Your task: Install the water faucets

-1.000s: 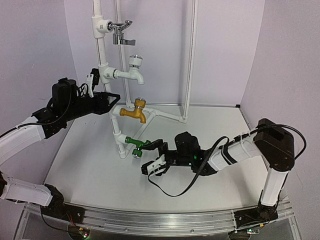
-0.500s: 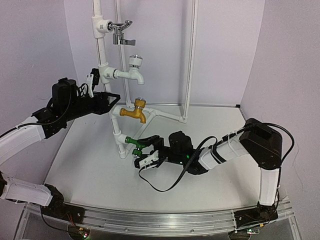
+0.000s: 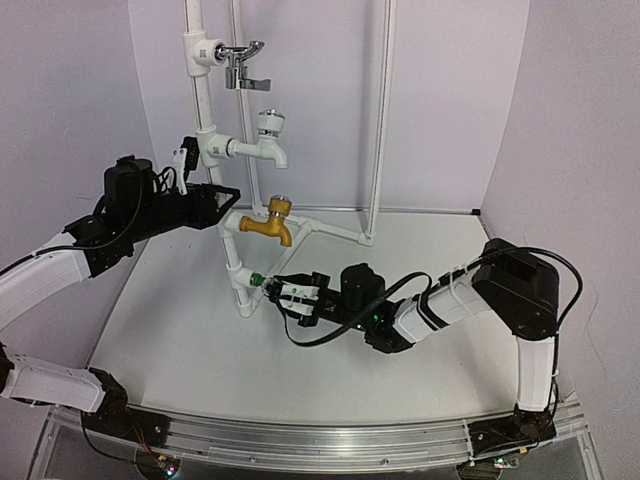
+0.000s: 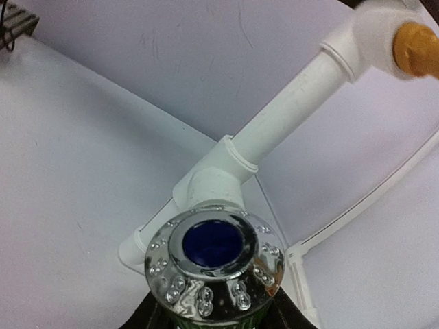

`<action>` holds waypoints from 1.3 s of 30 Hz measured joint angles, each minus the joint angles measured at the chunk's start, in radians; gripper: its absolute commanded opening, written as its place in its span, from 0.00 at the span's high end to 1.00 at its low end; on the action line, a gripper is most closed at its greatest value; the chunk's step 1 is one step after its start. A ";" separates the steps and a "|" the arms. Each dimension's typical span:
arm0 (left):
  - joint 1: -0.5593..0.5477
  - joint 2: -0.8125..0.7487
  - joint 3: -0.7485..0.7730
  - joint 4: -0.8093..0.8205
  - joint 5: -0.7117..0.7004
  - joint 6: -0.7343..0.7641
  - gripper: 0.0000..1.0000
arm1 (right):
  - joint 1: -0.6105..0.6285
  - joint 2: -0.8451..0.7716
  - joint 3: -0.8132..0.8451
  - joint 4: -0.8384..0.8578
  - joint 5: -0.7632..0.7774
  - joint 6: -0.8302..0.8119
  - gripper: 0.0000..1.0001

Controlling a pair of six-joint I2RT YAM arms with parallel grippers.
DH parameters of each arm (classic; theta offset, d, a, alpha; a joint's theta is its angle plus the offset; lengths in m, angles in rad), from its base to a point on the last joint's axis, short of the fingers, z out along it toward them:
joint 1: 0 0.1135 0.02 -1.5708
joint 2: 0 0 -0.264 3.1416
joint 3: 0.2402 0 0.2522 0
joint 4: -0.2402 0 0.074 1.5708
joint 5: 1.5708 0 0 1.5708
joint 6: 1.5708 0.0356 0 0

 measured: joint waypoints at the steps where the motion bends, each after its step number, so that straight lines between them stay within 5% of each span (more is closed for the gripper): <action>1: 0.000 0.000 0.000 0.000 0.000 0.000 1.00 | 0.000 0.005 0.000 0.008 0.002 0.056 0.72; 5: 0.003 0.000 0.000 -0.001 -0.002 0.000 1.00 | 0.000 0.026 0.002 0.053 0.017 0.282 0.87; 20: 0.002 -0.002 0.000 -0.003 0.001 0.001 1.00 | -0.067 0.086 0.008 0.164 -0.093 1.318 1.00; 23: 0.002 -0.002 0.000 -0.003 0.001 0.001 1.00 | -0.103 0.122 0.028 0.204 -0.191 1.632 0.92; 30: 0.002 -0.002 0.000 -0.003 -0.009 -0.004 1.00 | -0.185 0.217 0.102 0.299 -0.397 2.162 0.47; 34: 0.001 -0.007 0.000 -0.014 -0.010 -0.007 1.00 | -0.233 0.210 0.090 0.274 -0.351 2.191 0.32; 39: 0.002 -0.007 0.000 -0.014 -0.009 -0.003 1.00 | -0.293 0.133 -0.011 0.211 -0.307 2.029 0.26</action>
